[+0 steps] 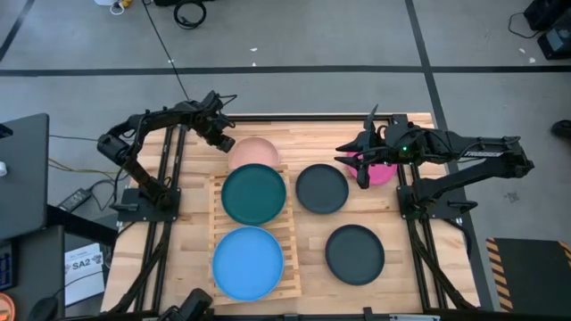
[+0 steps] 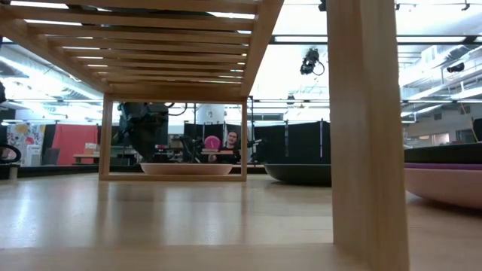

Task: Place and stack plates onto a shelf
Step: Stack the top brown plate on top of the green plate on the shelf

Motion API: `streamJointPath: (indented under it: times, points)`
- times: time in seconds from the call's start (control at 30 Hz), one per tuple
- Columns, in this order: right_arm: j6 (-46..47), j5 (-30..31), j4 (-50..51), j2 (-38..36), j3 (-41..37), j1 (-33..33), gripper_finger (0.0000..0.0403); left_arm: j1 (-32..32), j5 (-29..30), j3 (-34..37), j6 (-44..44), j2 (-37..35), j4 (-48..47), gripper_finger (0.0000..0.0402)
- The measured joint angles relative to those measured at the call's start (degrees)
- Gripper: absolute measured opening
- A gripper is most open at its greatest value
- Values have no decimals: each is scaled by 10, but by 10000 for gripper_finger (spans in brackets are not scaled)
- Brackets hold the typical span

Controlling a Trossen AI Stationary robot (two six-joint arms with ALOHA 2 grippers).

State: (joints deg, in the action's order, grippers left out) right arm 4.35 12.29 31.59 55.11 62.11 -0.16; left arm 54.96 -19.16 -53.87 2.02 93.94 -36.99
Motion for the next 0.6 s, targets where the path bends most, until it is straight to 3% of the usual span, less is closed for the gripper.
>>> streamJointPath:
  times: [0.6]
  points:
    - [0,0,0,0,0,0,132,-32,49,0,-33,30,45,128]
